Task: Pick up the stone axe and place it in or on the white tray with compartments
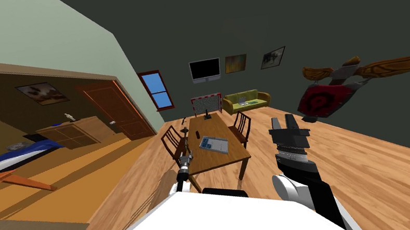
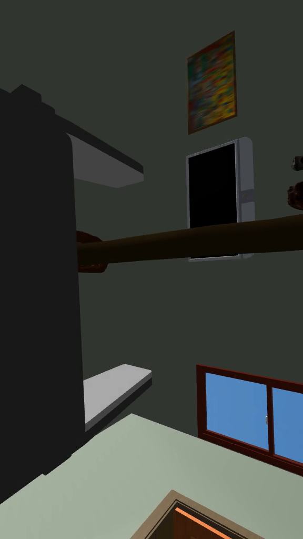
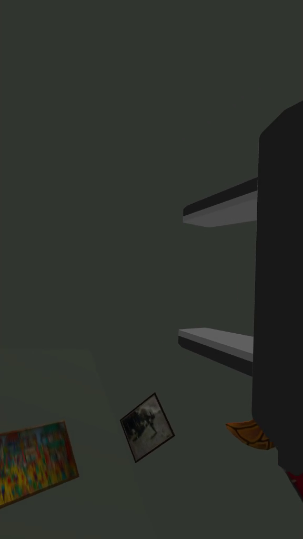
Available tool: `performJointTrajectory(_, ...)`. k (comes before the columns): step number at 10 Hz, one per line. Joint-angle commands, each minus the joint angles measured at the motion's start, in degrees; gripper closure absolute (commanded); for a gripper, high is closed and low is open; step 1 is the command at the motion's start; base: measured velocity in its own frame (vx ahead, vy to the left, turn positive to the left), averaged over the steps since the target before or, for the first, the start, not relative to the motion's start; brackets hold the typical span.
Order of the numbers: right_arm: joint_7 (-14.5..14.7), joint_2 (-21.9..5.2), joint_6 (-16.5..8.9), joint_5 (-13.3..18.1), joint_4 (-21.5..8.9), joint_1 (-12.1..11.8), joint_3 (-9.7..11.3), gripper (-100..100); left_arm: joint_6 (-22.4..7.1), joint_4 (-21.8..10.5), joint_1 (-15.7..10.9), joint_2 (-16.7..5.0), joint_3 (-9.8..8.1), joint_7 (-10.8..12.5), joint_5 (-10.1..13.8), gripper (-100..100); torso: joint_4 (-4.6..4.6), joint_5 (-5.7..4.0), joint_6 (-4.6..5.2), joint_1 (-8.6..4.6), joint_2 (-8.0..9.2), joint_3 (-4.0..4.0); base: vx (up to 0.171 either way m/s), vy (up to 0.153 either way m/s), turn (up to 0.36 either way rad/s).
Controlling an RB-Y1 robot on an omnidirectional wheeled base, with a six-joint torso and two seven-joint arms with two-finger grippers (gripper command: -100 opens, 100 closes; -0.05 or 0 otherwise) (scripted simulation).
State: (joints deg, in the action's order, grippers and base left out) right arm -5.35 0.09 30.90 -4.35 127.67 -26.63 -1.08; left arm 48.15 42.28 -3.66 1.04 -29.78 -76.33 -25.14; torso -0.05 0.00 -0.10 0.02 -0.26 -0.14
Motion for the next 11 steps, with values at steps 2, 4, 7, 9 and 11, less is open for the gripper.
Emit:
performJointTrajectory(2, 0.0, 0.0, 0.0, 0.0, 0.0, 0.0, 0.0, 0, -0.8, 0.6, 0.5, -0.4, 4.8, -1.0, 2.5, -100, -0.02, 0.0, 0.01, -0.02, -0.1, -0.06, 0.085, 0.005, 0.228)
performJointTrajectory(4, 0.0, 0.0, 0.0, 0.0, 0.0, 0.0, 0.0, 0, -1.1, 1.1, 0.8, -0.5, 7.72, -1.3, 3.5, -100, -0.01, 0.01, 0.04, 0.02, -0.04, -0.03, 0.047, 0.008, 0.082)
performJointTrajectory(7, 0.0, 0.0, 0.0, 0.0, 0.0, 0.0, 0.0, 0, -1.9, 2.2, 1.5, -0.7, 12.02, -1.8, 5.3, -100, 0.0, 0.0, 0.04, -0.01, 0.01, 0.0, 0.051, 0.002, 0.154)
performJointTrajectory(9, 0.0, 0.0, 0.0, 0.0, 0.0, 0.0, 0.0, 0, -2.6, 3.2, 2.3, -1.0, 15.71, -2.4, 7.2, -100, 0.0, -0.02, 0.03, -0.14, 0.02, 0.0, 0.052, -0.051, 0.174)
performJointTrajectory(11, 0.0, 0.0, 0.0, 0.0, 0.0, 0.0, 0.0, 0, -3.0, 3.7, 2.6, -1.1, 18.5, -2.6, 8.2, -100, 0.0, -0.03, 0.04, -0.13, 0.04, 0.02, 0.035, -0.036, 0.117)
